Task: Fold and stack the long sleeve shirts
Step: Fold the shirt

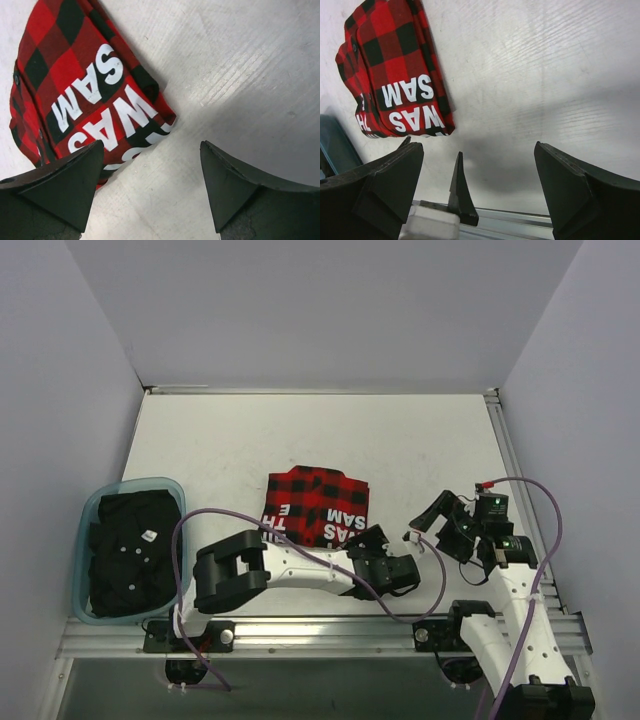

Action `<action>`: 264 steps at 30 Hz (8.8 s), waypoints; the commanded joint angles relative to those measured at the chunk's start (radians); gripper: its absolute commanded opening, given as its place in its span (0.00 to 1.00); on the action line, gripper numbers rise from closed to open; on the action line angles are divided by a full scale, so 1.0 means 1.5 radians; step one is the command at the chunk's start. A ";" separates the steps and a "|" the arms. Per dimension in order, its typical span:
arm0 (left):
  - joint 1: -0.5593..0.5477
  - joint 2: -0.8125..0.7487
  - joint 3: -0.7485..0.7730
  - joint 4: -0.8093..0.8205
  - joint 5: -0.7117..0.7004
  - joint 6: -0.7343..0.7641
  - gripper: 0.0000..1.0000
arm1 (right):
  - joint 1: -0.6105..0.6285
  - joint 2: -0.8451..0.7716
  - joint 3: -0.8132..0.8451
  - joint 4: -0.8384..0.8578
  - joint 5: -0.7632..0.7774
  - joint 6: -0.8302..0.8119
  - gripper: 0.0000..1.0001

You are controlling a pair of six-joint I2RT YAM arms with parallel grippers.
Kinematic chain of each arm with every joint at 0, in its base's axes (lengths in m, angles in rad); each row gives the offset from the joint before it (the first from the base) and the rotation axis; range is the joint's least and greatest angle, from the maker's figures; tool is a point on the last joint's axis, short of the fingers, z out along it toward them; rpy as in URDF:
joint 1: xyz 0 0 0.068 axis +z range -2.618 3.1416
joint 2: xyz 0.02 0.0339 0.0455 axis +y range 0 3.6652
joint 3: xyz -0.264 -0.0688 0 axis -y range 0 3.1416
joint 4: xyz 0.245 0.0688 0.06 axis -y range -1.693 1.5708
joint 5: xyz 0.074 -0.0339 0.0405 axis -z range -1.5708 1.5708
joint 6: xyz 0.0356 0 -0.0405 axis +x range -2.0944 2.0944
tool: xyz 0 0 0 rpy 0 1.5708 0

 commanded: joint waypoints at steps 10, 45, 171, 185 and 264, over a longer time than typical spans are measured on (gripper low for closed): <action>0.013 0.106 0.035 0.031 -0.086 0.024 0.63 | -0.055 -0.007 -0.021 -0.027 -0.024 -0.019 1.00; 0.087 -0.132 -0.062 0.059 0.112 -0.164 0.00 | 0.187 0.498 -0.129 0.746 -0.128 0.361 1.00; 0.727 -0.702 -0.335 -0.041 0.564 -0.329 0.97 | 0.628 0.689 0.687 -0.289 0.433 -0.255 0.67; 0.544 -0.293 -0.204 0.176 0.587 -0.456 0.97 | 0.524 0.416 0.310 0.115 0.215 -0.121 0.38; 0.657 -0.106 -0.392 0.395 0.671 -0.419 0.00 | -0.006 0.379 -0.008 0.476 -0.192 0.015 0.38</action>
